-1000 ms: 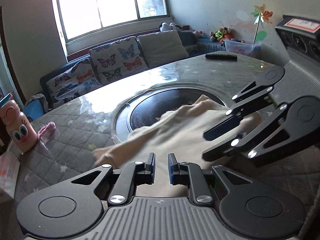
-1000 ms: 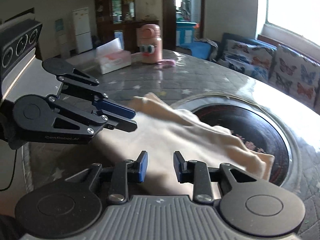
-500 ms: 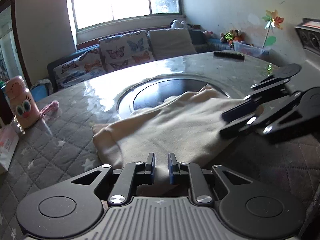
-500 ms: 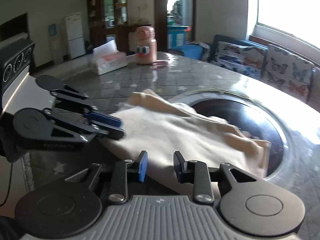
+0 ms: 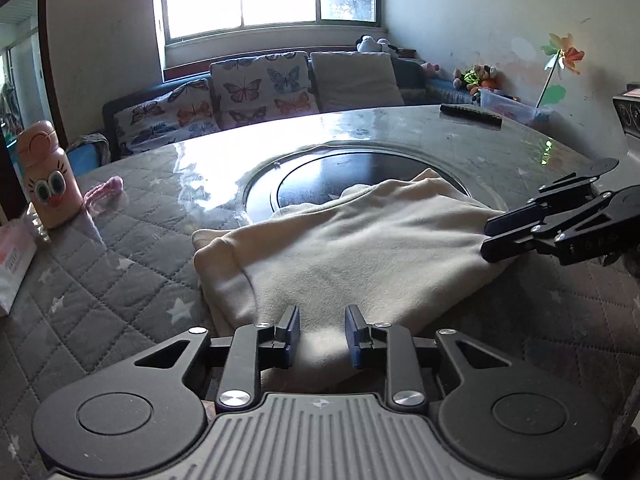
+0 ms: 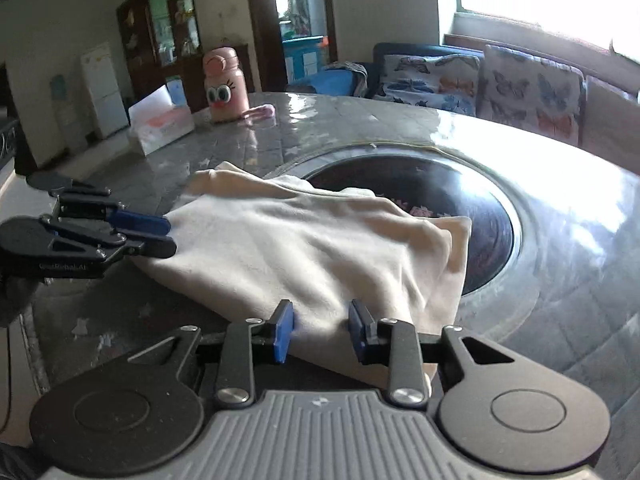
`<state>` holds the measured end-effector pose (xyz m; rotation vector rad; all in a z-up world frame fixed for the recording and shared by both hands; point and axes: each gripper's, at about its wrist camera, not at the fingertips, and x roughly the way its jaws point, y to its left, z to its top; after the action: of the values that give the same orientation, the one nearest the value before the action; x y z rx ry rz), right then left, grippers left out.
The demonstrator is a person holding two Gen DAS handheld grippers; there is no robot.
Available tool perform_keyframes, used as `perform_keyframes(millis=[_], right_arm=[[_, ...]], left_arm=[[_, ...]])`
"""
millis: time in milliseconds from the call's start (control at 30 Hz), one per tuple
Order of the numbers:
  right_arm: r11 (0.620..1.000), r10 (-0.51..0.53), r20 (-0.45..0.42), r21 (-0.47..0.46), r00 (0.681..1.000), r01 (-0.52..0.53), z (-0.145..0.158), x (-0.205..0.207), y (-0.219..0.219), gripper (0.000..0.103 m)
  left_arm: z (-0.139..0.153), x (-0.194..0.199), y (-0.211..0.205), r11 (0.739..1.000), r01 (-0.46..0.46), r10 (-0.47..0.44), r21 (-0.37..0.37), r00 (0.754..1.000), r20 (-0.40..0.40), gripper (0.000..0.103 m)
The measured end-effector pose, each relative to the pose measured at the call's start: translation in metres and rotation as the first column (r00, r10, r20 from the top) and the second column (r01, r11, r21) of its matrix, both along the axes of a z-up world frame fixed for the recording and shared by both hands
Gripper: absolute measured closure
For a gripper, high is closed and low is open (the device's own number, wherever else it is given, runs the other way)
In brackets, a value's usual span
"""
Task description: Fold clothes
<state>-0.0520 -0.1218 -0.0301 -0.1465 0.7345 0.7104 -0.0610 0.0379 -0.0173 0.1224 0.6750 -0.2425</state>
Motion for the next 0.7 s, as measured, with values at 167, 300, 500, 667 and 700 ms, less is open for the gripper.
perform_keyframes(millis=[167, 300, 500, 667, 700], right_arm=[[1.0, -0.023, 0.01, 0.018, 1.0, 0.023, 0.005, 0.007, -0.004, 0.071], [0.999, -0.048, -0.027, 0.008, 0.998, 0.049, -0.004, 0.021, -0.005, 0.071], [0.999, -0.044, -0.007, 0.009, 0.999, 0.044, 0.002, 0.03, -0.001, 0.071], [0.997, -0.079, -0.032, 0.008, 0.996, 0.079, -0.002, 0.059, 0.005, 0.071], [0.996, -0.087, -0.037, 0.009, 0.996, 0.087, -0.003, 0.064, 0.005, 0.071]], left_arm=[[0.009, 0.005, 0.01, 0.999, -0.031, 0.032, -0.022, 0.999, 0.015, 0.076], [0.003, 0.016, 0.022, 0.997, -0.074, 0.073, -0.037, 0.997, -0.024, 0.076], [0.004, 0.034, 0.039, 0.989, -0.113, 0.108, -0.095, 0.993, -0.056, 0.075], [0.004, 0.056, 0.045, 0.987, -0.135, 0.129, -0.087, 0.989, -0.068, 0.078], [0.004, 0.059, 0.045, 0.987, -0.14, 0.134, -0.084, 0.988, -0.07, 0.078]])
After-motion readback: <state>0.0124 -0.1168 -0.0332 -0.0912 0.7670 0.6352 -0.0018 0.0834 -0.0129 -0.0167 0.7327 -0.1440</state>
